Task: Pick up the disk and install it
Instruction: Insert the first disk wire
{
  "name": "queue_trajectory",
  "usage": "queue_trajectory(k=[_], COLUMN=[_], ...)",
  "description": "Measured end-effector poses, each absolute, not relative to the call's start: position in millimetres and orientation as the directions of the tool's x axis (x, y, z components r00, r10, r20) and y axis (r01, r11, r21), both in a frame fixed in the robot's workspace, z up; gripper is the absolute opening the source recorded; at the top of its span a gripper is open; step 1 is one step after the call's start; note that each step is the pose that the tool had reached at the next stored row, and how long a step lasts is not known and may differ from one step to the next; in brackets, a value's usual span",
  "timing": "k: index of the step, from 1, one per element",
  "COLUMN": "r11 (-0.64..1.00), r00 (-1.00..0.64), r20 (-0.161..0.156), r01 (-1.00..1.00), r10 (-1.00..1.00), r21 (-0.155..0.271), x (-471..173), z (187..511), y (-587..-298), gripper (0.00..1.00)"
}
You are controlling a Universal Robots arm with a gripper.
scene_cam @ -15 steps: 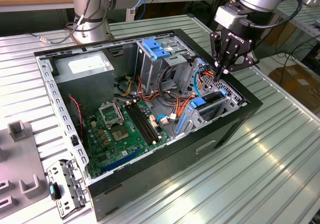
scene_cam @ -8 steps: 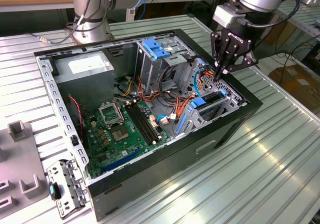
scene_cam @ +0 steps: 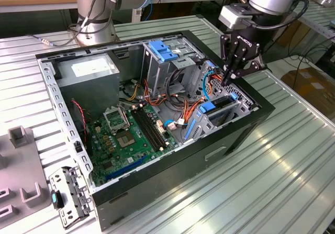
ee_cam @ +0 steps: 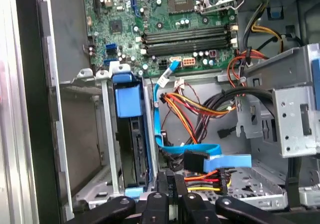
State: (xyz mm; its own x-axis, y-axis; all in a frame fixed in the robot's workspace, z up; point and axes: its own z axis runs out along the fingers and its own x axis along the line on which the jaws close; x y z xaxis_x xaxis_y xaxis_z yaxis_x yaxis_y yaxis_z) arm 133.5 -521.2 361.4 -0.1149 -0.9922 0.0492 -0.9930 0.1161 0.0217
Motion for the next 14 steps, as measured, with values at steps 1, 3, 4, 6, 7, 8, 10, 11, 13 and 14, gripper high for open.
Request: queue_trajectory(k=[1,3,4,6,7,8,10,11,13,14], r11=[0.116,0.107,0.091,0.059,0.056,0.054,0.045,0.045,0.044,0.043], r00=[-0.115,-0.106,-0.090,-0.058,-0.055,-0.053,-0.044,-0.044,-0.043,-0.042], r20=[0.049,0.047,0.047,0.047,0.047,0.044,0.042,0.042,0.042,0.042], r01=[-0.993,-0.994,-0.996,-0.998,-0.998,-0.998,-0.999,-0.999,-0.999,-0.999], r10=[-0.992,-0.993,-0.995,-0.997,-0.997,-0.998,-0.998,-0.998,-0.998,-0.998], r21=[0.022,0.022,0.022,0.022,0.022,0.022,0.022,0.022,0.022,0.021], x=[131.5,129.8,129.4,128.2,127.1,126.3,125.7,125.7,125.3,124.6], z=[361.0,360.4,359.9,359.4,359.3,359.1,358.1,357.8,356.9,356.4], y=[-521.4,-523.0,-523.7,-526.7,-530.6,-535.2,-536.9,-537.1,-539.8,-541.3], gripper=[0.17,0.17,0.17,0.17,0.17,0.17,0.17,0.17,0.17,0.17])
